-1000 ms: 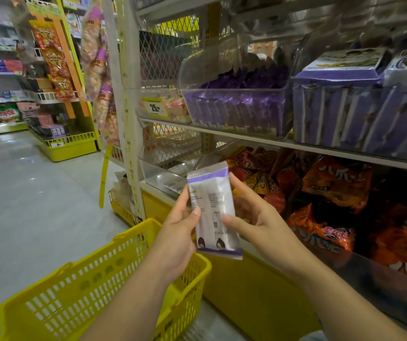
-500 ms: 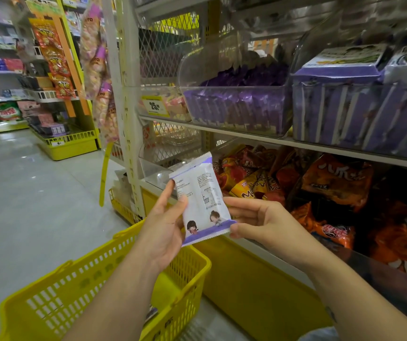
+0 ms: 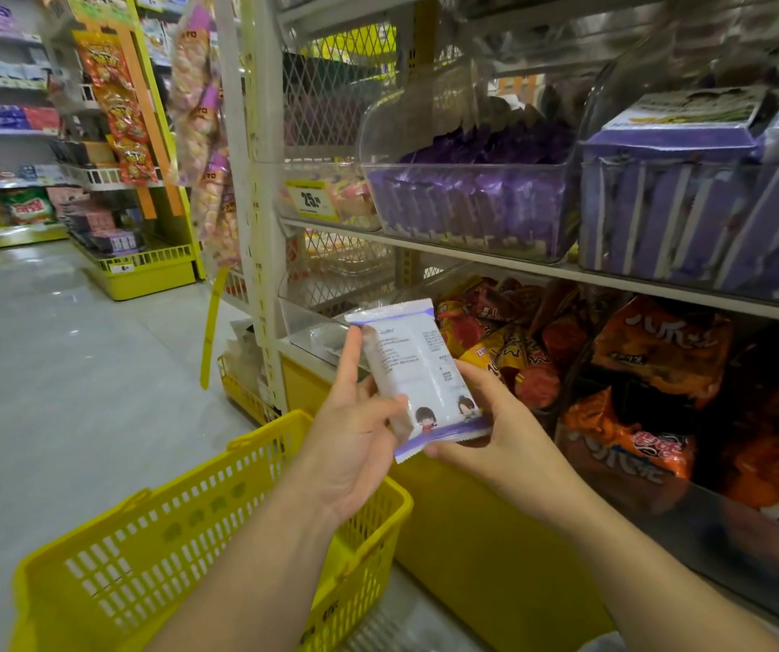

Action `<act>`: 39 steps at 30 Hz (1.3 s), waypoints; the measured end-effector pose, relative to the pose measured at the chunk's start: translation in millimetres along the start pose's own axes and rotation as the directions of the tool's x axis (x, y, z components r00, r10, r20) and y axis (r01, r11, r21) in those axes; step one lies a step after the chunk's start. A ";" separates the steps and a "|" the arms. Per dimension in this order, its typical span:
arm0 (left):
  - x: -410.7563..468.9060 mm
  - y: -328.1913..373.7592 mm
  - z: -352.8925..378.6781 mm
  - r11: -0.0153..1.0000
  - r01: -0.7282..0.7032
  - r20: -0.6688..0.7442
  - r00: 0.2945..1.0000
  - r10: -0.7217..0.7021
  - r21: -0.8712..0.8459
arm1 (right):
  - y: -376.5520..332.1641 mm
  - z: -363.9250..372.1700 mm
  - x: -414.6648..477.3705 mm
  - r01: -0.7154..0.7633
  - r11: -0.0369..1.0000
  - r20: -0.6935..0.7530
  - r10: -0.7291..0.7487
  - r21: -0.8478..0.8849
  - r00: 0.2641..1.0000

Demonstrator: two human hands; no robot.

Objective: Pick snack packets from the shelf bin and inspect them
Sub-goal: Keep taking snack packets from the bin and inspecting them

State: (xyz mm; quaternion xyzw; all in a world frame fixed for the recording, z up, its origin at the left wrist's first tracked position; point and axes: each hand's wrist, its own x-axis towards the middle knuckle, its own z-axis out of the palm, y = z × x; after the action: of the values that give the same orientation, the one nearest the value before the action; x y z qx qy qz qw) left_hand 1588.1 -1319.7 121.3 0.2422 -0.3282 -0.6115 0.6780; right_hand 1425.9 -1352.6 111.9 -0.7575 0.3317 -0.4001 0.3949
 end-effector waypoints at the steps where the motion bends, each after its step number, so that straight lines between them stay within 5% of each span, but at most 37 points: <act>1: 0.0 -2.2 0.4 1.000 -0.016 0.014 1.000 0.016 0.026 | 1.3 0.0 0.1 -0.017 1.000 0.020 0.017 0.020 1.000; 4: 0.0 -4.8 0.1 0.969 -0.088 0.035 0.996 0.082 0.229 | 1.0 -5.9 1.9 -0.127 0.972 0.129 0.103 0.196 0.986; 7: -4.0 -5.0 2.3 0.889 -0.150 0.125 0.987 0.106 0.432 | -4.2 -11.2 5.0 -0.265 0.835 0.150 0.219 0.483 0.964; 15: -6.8 -4.0 0.5 0.855 -0.136 0.216 0.976 0.028 0.501 | -2.4 -8.7 7.1 -0.373 0.632 0.214 0.316 0.679 0.924; 22: -9.1 5.7 -4.0 0.804 -0.100 0.187 0.982 -0.015 0.587 | 3.3 -10.1 6.9 -0.347 0.671 0.238 0.252 0.655 0.938; 26: -6.5 4.1 -5.9 0.771 -0.146 0.124 0.988 0.088 0.620 | -0.3 -6.4 7.1 -0.216 0.846 0.018 0.237 0.487 0.971; 30: -3.6 -7.0 -7.0 0.734 -0.142 0.026 0.986 0.167 0.664 | -8.1 -4.6 6.2 -0.157 0.889 -0.129 0.233 0.430 0.964; 39: -3.7 -16.2 -4.2 0.650 -0.042 0.091 0.995 -0.043 0.759 | -14.1 -4.7 0.3 -0.072 0.941 0.040 0.062 0.330 0.997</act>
State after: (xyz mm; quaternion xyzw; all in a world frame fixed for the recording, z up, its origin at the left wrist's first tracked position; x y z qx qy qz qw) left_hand 1580.2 -1318.5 106.1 0.4725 -0.5874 -0.4298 0.4970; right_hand 1424.6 -1347.9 125.9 -0.6743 0.2797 -0.4257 0.5347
